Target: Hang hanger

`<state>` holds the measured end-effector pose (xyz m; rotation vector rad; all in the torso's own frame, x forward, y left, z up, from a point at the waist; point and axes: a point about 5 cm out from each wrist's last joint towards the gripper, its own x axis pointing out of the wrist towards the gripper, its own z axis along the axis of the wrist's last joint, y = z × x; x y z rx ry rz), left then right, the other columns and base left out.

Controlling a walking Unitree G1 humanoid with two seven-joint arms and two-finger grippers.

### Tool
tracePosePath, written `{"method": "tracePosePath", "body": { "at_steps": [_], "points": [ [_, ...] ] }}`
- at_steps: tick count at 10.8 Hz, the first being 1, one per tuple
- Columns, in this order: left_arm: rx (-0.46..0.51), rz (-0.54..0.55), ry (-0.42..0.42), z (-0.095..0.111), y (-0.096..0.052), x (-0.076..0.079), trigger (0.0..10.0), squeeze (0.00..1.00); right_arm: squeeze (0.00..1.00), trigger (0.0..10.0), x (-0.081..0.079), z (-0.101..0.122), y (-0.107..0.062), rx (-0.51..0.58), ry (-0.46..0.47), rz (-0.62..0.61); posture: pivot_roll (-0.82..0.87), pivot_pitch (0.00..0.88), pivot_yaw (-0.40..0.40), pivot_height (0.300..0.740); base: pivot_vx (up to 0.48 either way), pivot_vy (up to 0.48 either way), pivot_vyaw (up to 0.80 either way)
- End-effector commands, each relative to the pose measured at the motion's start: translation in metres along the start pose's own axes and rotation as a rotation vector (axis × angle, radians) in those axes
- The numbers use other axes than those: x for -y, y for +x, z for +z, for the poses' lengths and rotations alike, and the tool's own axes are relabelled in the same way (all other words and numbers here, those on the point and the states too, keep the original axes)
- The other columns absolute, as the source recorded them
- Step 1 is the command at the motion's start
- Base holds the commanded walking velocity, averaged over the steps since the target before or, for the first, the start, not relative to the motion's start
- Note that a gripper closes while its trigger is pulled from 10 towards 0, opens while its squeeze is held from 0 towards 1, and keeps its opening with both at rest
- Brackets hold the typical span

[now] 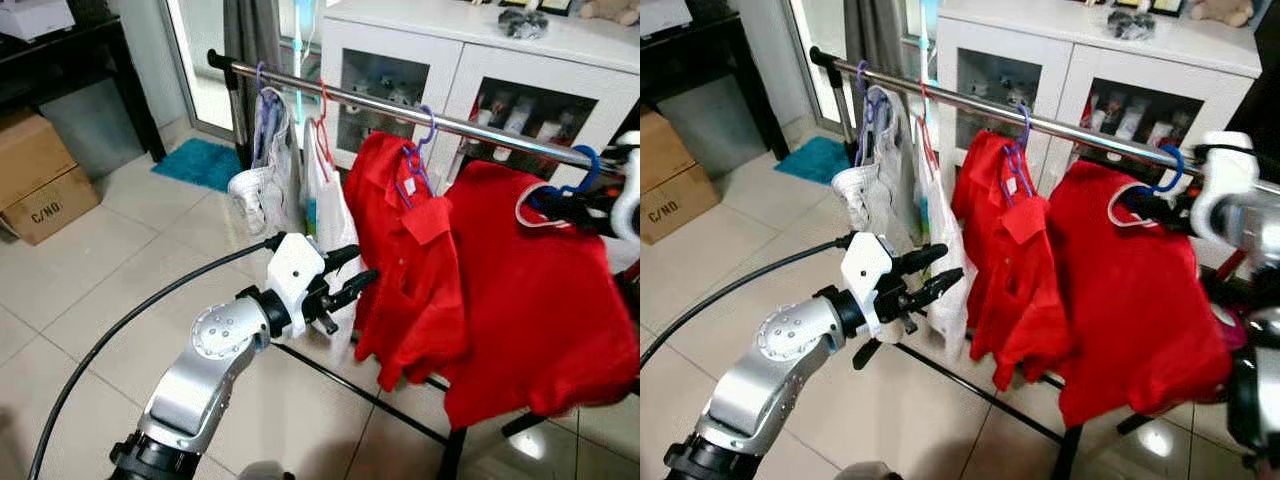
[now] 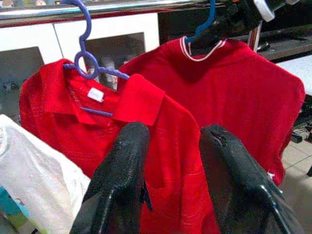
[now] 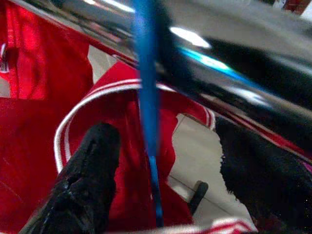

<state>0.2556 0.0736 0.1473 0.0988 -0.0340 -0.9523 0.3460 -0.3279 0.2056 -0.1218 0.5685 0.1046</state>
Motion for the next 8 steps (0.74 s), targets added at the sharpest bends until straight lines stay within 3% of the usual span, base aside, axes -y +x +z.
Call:
{"method": "tracePosePath", "body": {
  "at_steps": [1,2,3,4,5,8],
  "points": [
    [0.007,-0.014,0.019,0.005,0.001,0.0,10.0,0.0,0.0,7.7,0.0,0.005,0.0,0.013,-0.017,-0.006,0.08,0.016,-0.023,0.74,0.0,0.0,0.0],
    [0.004,-0.019,0.02,0.005,0.001,0.0,10.0,0.0,0.0,6.7,-0.001,0.005,0.005,-0.003,-0.038,-0.003,0.08,0.015,-0.026,0.74,0.0,0.0,0.0],
    [0.003,-0.022,0.02,0.005,0.001,0.0,10.0,0.0,0.0,4.4,0.0,0.004,0.007,-0.01,-0.043,-0.009,0.08,0.015,-0.028,0.74,0.0,0.0,0.0],
    [0.002,-0.022,0.021,0.005,0.0,0.0,10.0,0.0,0.0,1.5,0.001,0.004,0.007,-0.018,-0.043,-0.014,0.08,0.013,-0.028,0.74,0.0,0.0,0.0],
    [0.0,-0.024,0.021,0.005,0.0,0.0,10.0,0.0,0.0,0.2,0.003,0.003,0.006,-0.022,-0.044,-0.017,0.08,0.013,-0.028,0.74,0.0,0.0,0.0],
    [-0.003,-0.034,0.02,0.004,0.0,0.001,10.0,0.0,0.0,0.0,0.01,0.0,0.001,-0.025,-0.032,-0.007,0.08,0.003,-0.016,0.74,0.0,0.0,0.0]
  ]
}}
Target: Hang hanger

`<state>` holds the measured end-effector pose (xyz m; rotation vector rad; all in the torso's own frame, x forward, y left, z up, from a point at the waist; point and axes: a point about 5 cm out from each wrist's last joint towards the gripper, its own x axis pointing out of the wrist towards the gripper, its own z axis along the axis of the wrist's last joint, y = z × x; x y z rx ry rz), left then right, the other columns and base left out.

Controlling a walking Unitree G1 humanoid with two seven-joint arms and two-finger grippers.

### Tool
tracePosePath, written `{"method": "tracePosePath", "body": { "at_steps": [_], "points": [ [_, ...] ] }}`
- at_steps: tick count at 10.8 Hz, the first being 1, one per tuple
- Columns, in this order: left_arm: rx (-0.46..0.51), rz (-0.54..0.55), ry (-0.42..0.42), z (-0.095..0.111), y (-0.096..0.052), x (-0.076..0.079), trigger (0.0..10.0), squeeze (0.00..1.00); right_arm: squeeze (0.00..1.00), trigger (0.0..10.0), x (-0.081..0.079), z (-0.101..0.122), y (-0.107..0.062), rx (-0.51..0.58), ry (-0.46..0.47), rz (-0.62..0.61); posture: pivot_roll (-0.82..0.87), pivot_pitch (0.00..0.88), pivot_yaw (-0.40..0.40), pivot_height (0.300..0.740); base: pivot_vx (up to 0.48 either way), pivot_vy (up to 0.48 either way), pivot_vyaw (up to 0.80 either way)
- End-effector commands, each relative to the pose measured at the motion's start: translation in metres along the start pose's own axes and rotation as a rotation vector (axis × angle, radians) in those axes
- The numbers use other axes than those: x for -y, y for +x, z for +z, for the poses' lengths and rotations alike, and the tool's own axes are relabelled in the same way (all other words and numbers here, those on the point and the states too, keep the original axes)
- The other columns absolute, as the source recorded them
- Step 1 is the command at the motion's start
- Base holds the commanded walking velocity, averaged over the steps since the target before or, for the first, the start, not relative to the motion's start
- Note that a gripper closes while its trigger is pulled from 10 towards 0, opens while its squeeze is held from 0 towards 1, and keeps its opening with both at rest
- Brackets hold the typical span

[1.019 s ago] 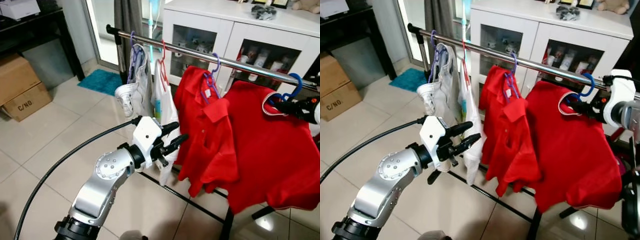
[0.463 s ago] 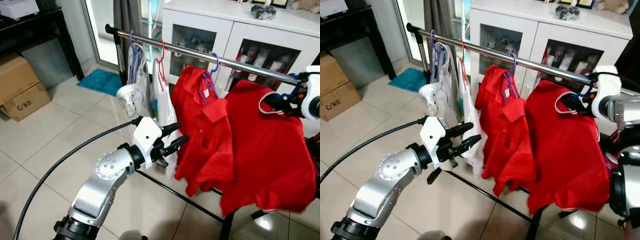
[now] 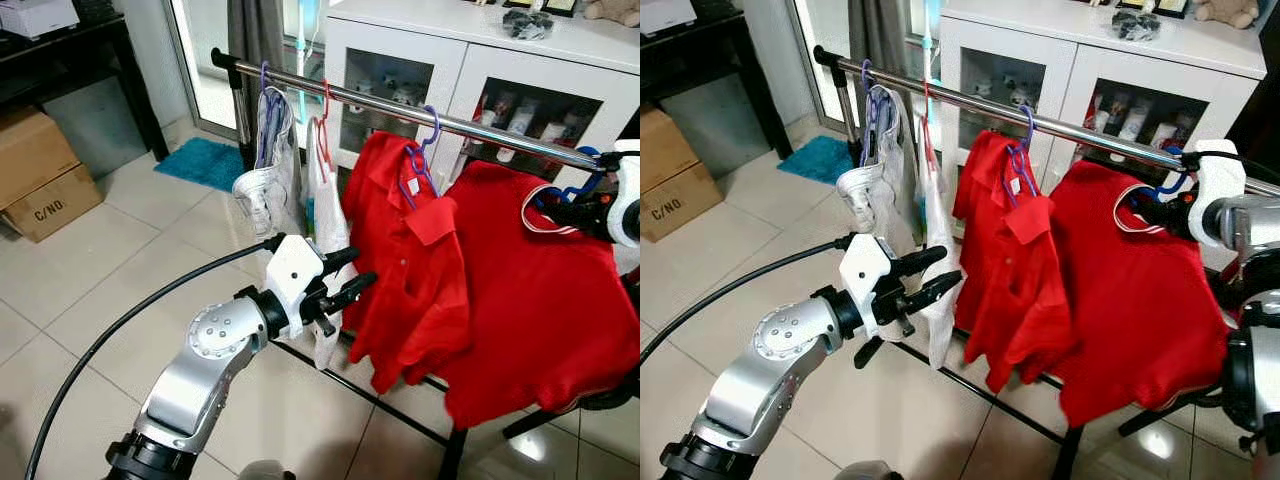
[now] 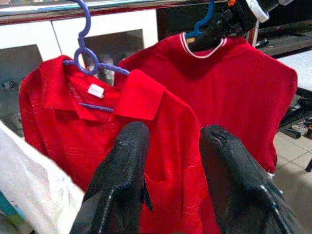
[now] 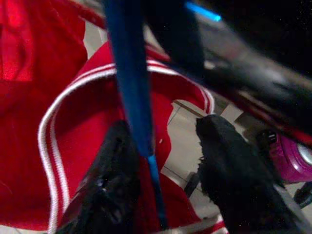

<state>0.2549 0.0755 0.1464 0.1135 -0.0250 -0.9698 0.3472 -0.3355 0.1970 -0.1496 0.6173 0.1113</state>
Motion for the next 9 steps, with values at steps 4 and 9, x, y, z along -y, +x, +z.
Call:
{"method": "tracePosePath", "body": {
  "at_steps": [4,9],
  "points": [
    [0.006,-0.037,0.017,0.004,0.0025,0.0024,10.0,0.0,0.0,0.0,0.0056,-0.004,-0.0033,-0.001,0.002,-0.003,0.08,0.0,0.0,0.74,0.0,0.0,0.0],
    [0.005,-0.035,0.024,0.0042,0.0014,0.0012,10.0,0.0,0.0,0.0,0.0045,-0.0034,-0.003,0.01,-0.001,0.007,0.08,0.0,0.0,0.74,0.0,0.0,0.0]
  ]
}}
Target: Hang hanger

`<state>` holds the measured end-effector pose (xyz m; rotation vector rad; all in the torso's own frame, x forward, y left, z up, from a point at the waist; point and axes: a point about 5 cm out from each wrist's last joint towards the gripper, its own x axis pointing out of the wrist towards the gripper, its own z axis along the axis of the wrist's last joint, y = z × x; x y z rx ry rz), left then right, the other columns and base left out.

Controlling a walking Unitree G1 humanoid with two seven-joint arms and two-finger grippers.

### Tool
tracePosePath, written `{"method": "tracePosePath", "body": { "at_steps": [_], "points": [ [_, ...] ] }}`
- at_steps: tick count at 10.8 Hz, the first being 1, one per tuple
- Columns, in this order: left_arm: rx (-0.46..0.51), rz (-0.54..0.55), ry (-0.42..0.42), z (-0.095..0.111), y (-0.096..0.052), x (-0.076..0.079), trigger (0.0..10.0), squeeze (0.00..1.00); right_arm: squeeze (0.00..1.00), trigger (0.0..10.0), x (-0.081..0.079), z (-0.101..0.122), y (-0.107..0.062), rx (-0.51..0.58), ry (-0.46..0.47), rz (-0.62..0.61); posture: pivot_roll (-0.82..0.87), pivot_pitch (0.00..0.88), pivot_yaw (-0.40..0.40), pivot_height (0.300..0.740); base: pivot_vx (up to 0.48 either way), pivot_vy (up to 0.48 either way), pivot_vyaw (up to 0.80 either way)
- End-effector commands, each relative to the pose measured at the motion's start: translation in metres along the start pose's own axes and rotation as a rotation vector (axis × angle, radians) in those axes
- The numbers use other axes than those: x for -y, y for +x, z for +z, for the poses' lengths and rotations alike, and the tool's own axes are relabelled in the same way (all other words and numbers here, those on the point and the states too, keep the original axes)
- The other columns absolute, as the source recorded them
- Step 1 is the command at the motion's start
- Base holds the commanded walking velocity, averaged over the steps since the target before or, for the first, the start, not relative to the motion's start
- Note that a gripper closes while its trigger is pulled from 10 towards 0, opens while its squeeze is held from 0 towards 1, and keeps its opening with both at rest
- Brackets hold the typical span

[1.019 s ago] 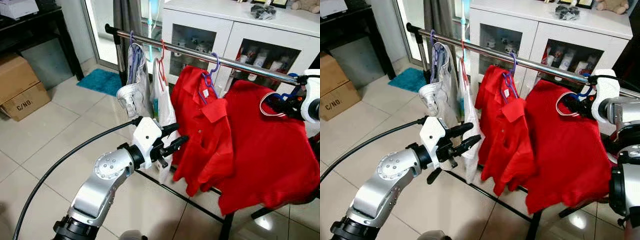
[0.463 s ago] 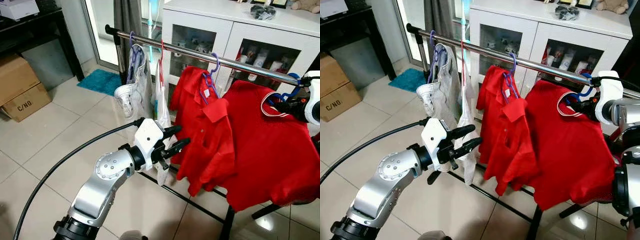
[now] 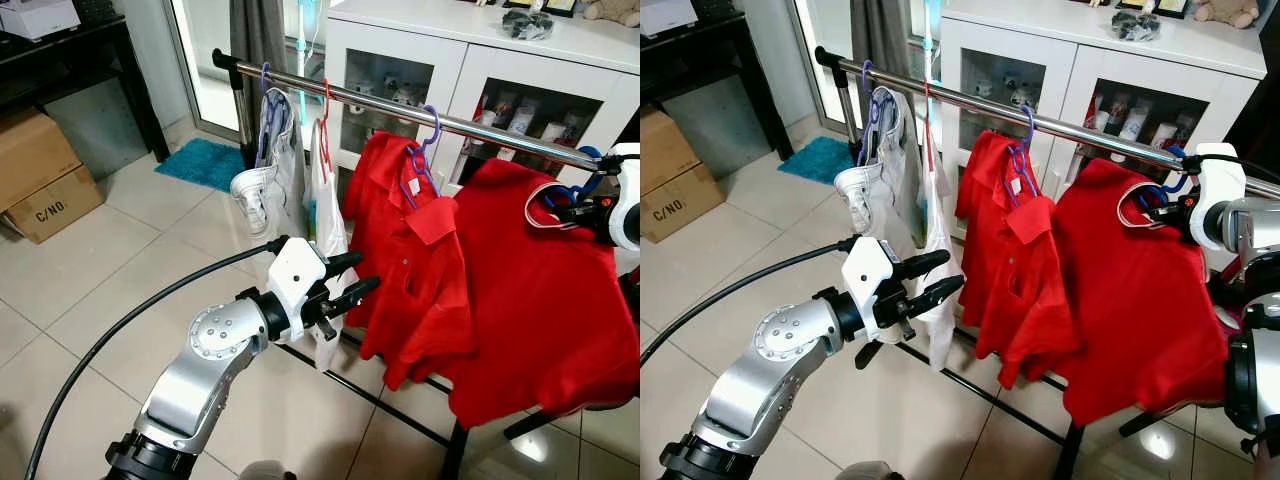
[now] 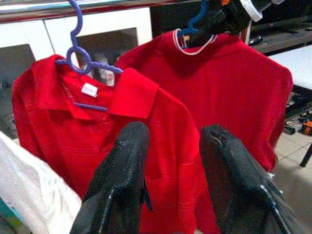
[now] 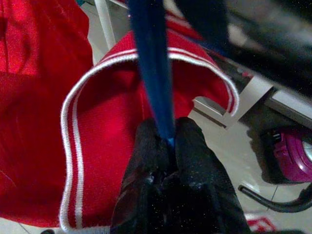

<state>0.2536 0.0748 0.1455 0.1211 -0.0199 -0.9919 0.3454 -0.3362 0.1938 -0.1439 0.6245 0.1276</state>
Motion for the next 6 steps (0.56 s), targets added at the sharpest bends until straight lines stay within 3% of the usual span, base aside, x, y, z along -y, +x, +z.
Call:
{"method": "tracePosePath", "body": {
  "at_steps": [1,6],
  "points": [
    [0.012,-0.011,0.02,0.0051,0.0015,-0.0005,10.0,0.0,0.0,0.0,0.0035,0.0012,-0.0034,0.022,-0.002,-0.002,0.08,0.0,0.0,0.74,0.0,0.0,0.0],
    [0.013,-0.008,0.021,0.0058,0.0015,-0.0016,10.0,0.0,0.0,0.0,0.0014,0.0045,-0.0062,0.054,-0.011,0.047,0.08,0.0,0.001,0.74,0.0,0.0,0.0]
  ]
}}
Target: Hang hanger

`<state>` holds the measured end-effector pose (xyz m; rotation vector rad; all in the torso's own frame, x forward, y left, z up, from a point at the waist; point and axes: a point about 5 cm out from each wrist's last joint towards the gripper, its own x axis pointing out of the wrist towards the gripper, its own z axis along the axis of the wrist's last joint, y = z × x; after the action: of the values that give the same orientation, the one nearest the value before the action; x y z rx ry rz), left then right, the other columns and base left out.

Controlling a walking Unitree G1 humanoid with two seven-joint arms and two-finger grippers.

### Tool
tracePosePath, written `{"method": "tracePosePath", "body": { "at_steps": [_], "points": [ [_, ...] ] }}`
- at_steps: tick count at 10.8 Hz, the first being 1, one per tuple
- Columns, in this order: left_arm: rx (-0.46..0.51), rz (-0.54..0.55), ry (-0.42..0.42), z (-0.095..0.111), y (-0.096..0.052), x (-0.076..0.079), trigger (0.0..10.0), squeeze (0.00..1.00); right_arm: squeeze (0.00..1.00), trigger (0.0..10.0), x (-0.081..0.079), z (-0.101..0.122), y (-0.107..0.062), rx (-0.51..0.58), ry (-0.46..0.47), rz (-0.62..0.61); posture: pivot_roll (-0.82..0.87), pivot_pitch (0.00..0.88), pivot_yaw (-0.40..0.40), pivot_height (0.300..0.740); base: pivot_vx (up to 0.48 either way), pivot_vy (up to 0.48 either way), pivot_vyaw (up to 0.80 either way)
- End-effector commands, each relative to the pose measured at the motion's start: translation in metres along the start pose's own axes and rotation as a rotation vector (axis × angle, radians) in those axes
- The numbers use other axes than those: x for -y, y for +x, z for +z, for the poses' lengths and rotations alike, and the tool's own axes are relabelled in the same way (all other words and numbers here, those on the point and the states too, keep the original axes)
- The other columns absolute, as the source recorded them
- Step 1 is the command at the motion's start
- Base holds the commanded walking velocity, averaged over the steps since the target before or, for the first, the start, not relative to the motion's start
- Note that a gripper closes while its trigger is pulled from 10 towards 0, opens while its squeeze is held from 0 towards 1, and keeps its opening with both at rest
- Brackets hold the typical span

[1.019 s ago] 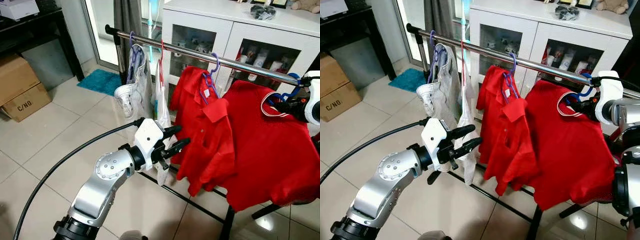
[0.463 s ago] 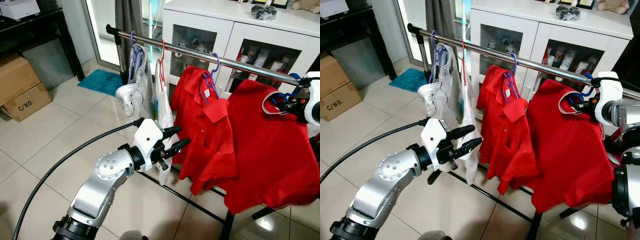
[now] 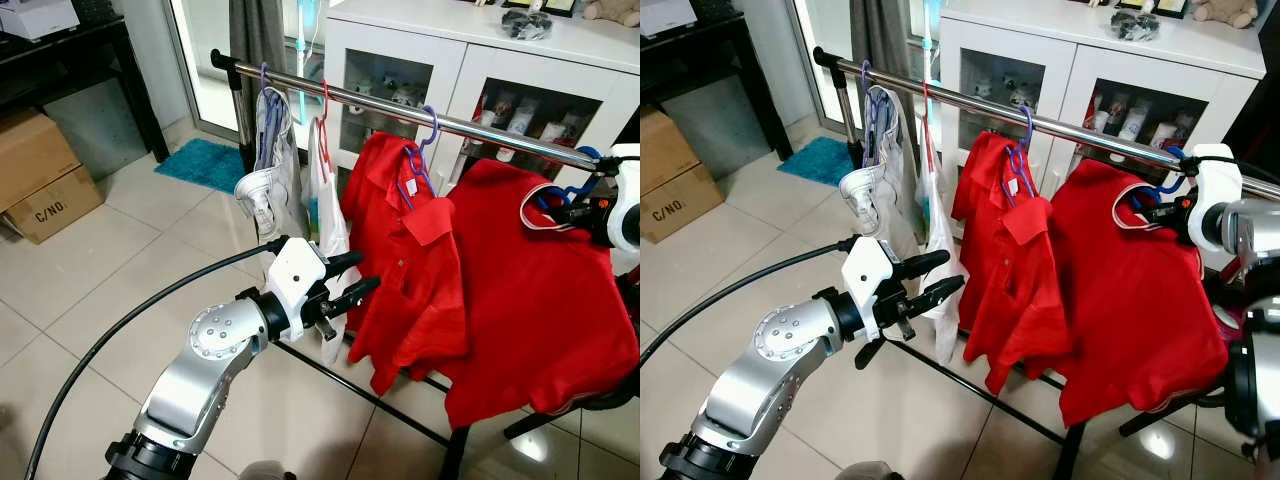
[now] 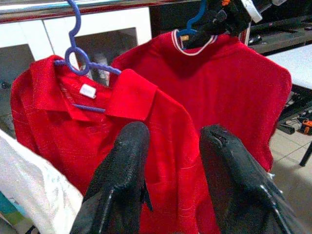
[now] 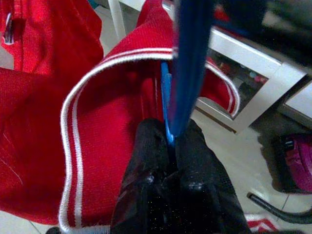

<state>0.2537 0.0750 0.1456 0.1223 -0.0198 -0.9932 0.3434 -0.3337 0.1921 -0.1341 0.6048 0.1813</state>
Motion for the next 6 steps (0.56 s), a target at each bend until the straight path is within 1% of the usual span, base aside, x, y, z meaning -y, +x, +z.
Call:
{"method": "tracePosePath", "body": {
  "at_steps": [1,2,4,6],
  "points": [
    [0.014,0.004,0.016,0.006,0.001,-0.002,10.0,0.0,0.0,0.0,0.006,0.01,-0.009,0.054,-0.003,-0.012,0.08,0.0,-0.001,0.74,0.0,0.0,0.0],
    [0.014,0.02,0.011,0.006,0.0,-0.002,10.0,0.0,0.0,0.0,0.007,0.014,-0.014,0.073,0.003,-0.013,0.08,0.0,-0.001,0.74,0.0,0.0,0.0],
    [-0.051,0.137,-0.012,-0.006,-0.001,-0.011,10.0,0.0,0.0,0.0,0.006,0.021,-0.028,0.115,-0.003,-0.002,0.08,0.004,0.008,0.74,0.0,0.0,0.0],
    [-0.052,0.181,-0.015,-0.008,-0.002,-0.014,10.0,0.0,0.0,0.0,0.001,0.02,-0.037,0.123,-0.012,0.008,0.08,0.003,0.015,0.74,0.0,0.0,0.0]
  ]
}}
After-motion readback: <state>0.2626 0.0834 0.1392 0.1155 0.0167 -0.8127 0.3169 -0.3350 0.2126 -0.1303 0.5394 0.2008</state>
